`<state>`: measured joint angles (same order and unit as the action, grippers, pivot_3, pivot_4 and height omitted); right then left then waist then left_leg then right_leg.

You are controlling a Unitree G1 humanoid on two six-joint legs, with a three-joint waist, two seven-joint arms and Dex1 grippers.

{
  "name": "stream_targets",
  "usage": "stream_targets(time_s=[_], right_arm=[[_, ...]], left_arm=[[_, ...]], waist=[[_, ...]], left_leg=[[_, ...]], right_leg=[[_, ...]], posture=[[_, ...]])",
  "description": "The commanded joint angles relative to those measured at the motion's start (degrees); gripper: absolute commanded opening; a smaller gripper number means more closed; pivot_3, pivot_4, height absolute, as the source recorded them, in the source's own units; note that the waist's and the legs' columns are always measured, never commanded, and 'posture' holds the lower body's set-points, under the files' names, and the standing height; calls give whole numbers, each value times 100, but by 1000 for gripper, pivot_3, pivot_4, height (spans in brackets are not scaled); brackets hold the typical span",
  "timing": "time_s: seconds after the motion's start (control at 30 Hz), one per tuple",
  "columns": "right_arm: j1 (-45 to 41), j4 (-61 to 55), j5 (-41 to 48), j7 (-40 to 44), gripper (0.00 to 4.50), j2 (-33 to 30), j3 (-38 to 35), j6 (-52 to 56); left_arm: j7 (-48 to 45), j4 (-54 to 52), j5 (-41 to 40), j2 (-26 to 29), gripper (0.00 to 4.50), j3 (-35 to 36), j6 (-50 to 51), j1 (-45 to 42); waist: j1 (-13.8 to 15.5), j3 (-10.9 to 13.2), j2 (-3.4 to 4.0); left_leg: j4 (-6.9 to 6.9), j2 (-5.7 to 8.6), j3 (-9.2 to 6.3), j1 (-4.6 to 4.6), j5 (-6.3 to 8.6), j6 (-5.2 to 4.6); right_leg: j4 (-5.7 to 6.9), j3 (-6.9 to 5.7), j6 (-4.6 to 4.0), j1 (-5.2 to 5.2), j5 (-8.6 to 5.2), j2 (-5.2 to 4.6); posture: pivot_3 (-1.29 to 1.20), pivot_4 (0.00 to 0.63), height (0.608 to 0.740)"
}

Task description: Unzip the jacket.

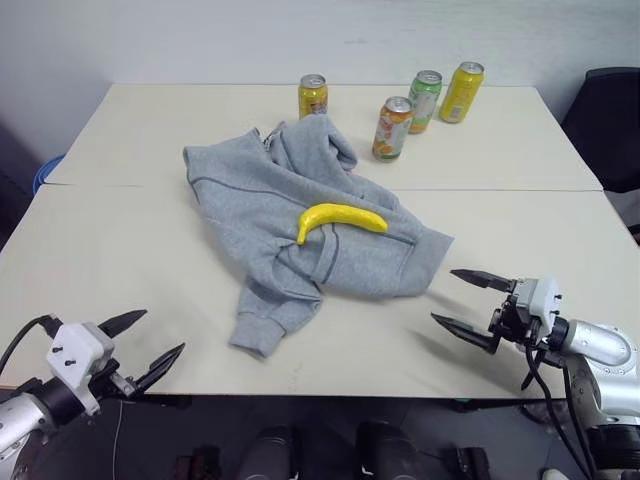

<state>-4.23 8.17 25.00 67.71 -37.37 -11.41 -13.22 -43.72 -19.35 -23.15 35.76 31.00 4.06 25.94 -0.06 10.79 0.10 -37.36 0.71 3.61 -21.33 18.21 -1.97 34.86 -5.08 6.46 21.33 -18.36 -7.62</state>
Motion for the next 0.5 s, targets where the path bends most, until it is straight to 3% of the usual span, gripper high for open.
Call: stream_targets(time_s=[0.03,0.27,0.5], right_arm=[[110,-105,16,-52,4484,31,-90,-134],[194,-313,40,-213,4484,47,-78,-82],[210,-556,104,-338,4484,63,-58,29]], left_arm=[[97,11,108,-42,4500,73,-173,-56],[-391,-221,-985,53,4500,153,556,-192],[-763,-388,-1076,249,4500,61,563,-305]], waist=[[2,0,0],[-3,0,0],[-1,0,0]], left_leg=[[0,0,0,0,0,0],[-3,-1,1,1,1,1],[-6,0,2,1,1,1]], right_leg=[[0,0,0,0,0,0],[5,2,0,0,0,0],[4,5,0,-1,0,0]], posture=[[0,150,740],[0,150,740],[0,150,740]])
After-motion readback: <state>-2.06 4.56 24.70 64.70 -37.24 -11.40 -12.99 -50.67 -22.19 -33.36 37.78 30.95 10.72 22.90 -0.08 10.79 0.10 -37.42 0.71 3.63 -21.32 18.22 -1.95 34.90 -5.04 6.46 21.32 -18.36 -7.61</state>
